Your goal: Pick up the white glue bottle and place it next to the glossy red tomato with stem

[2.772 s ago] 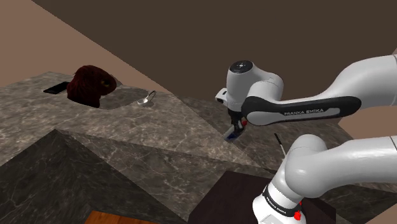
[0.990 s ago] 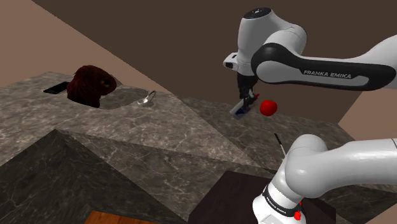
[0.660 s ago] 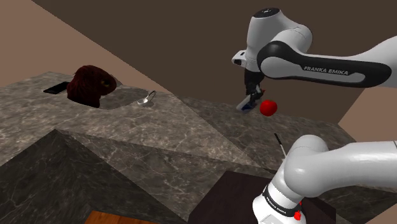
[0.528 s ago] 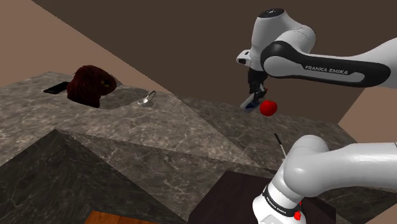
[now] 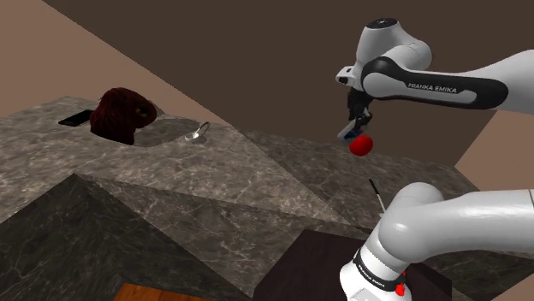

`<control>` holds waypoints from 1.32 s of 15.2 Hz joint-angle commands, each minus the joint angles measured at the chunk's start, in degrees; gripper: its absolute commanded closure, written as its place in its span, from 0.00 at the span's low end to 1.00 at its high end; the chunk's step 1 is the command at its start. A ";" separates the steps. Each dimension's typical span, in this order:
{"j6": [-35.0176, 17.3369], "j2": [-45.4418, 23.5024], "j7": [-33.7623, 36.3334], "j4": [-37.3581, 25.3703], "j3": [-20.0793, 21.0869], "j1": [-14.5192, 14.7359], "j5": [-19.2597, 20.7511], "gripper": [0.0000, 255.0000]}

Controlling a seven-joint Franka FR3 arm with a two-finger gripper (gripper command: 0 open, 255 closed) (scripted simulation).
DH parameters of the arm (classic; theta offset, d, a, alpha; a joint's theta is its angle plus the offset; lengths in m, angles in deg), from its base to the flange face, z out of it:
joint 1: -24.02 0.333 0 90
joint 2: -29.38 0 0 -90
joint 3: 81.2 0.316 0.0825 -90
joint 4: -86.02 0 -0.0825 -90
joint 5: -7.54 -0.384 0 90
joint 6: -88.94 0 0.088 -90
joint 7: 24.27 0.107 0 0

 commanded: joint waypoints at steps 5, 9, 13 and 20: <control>-5.05 -4.57 -7.28 -4.45 -9.18 -1.48 4.40 1.00; -8.59 -8.91 -12.07 -8.74 -15.52 -1.23 5.89 1.00; -12.21 -14.07 -17.15 -13.96 -22.33 0.14 5.91 1.00; -17.54 -19.51 -21.25 -17.25 -29.82 2.28 5.11 1.00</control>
